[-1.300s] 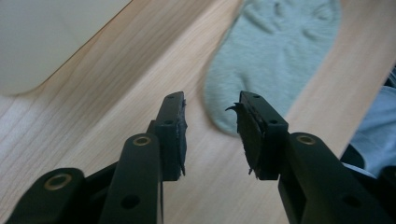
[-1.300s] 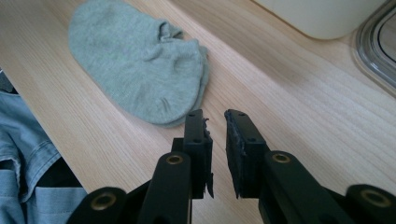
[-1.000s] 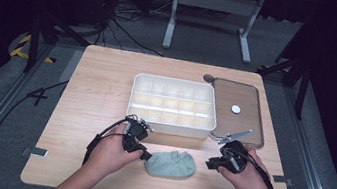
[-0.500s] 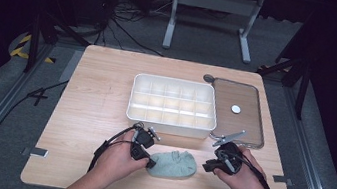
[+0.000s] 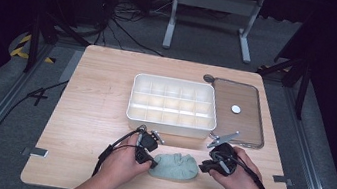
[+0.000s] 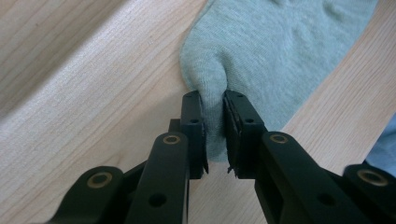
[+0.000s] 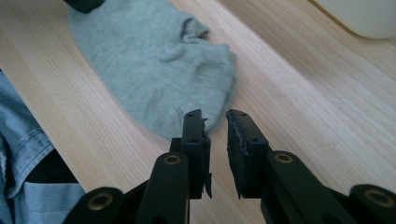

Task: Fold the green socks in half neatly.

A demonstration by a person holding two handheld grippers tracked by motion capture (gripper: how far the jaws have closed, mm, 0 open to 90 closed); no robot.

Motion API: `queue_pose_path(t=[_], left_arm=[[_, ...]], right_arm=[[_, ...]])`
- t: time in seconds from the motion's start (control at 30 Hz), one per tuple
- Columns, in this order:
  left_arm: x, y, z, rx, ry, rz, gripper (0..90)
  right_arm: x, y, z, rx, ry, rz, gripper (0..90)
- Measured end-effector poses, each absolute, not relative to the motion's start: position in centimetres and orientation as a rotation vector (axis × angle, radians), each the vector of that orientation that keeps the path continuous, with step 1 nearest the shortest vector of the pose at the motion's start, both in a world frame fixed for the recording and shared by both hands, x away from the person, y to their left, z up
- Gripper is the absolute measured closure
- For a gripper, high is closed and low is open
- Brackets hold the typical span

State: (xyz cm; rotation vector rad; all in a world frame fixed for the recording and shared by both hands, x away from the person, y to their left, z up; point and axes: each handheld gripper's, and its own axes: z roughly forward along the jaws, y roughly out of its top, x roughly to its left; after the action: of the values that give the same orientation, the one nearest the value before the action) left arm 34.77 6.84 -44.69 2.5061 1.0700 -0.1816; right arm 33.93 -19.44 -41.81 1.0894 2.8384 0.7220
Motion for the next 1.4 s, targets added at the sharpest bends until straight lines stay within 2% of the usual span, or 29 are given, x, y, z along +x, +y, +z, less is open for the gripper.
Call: queue_pose_path(t=[0.13, 0.27, 0.63, 0.87, 1.2, 1.4], left_arm=[[34.8, 7.1, -44.6, 2.496, 1.069, -0.156, 80.1], [34.7, 7.5, -44.2, 2.505, 1.070, -0.133, 80.3], [34.4, 8.6, -43.6, 2.522, 1.079, -0.133, 80.3], [34.4, 9.4, -43.5, 2.503, 1.085, -0.158, 80.3], [34.3, 9.5, -42.9, 2.482, 1.066, -0.171, 80.2], [34.2, 9.6, -41.7, 2.454, 1.004, -0.237, 79.8]], right_arm=[[33.3, -18.0, -41.7, 1.028, 2.851, 0.774, 81.9], [32.8, -15.7, -42.0, 0.961, 2.861, 0.863, 89.1], [32.5, -11.2, -44.1, 0.866, 2.864, 0.910, 89.7], [32.5, -10.5, -45.5, 0.809, 2.878, 0.871, 89.9], [32.3, -10.3, -45.5, 0.766, 2.874, 0.848, 90.0], [32.5, -10.4, -45.5, 0.760, 2.889, 0.869, 90.0]])
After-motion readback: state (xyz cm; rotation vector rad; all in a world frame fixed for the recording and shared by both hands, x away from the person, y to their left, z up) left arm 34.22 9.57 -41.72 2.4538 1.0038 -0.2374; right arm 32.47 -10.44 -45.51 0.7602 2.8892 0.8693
